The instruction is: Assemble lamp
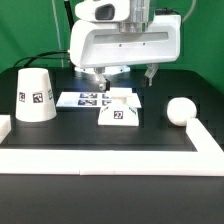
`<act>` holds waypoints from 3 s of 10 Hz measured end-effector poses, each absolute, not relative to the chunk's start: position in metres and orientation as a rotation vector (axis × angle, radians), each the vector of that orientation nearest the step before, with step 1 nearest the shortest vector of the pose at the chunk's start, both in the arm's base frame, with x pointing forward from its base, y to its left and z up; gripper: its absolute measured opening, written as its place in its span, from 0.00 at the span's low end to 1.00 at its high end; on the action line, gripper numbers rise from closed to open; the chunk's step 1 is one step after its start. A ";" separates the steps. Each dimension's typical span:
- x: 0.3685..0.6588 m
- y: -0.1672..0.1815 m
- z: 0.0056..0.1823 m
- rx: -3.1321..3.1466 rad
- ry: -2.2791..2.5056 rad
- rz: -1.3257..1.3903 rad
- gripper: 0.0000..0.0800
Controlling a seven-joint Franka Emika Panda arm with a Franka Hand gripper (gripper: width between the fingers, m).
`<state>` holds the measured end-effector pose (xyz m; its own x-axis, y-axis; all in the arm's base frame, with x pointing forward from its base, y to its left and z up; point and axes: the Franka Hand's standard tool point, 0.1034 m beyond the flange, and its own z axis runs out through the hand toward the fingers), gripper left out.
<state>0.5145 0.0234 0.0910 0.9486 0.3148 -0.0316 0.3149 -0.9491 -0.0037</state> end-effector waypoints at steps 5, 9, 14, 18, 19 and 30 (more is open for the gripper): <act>0.494 0.025 0.086 3.149 -0.053 -0.095 0.88; 0.475 0.016 0.081 3.160 -0.362 -0.130 0.88; 0.470 0.016 0.078 3.167 -0.307 -0.104 0.88; 0.442 0.021 0.070 3.168 -0.254 -0.065 0.88; 0.439 0.020 0.067 3.168 -0.234 -0.065 0.88; 0.432 0.017 0.046 3.170 -0.173 -0.093 0.67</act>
Offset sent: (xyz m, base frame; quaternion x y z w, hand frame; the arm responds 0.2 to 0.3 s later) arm -0.0343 -0.0126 -0.0019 -0.0325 -0.0179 0.1801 0.9830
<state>0.4321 0.0170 0.0459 0.9924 -0.1077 -0.0601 -0.1097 -0.9935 -0.0315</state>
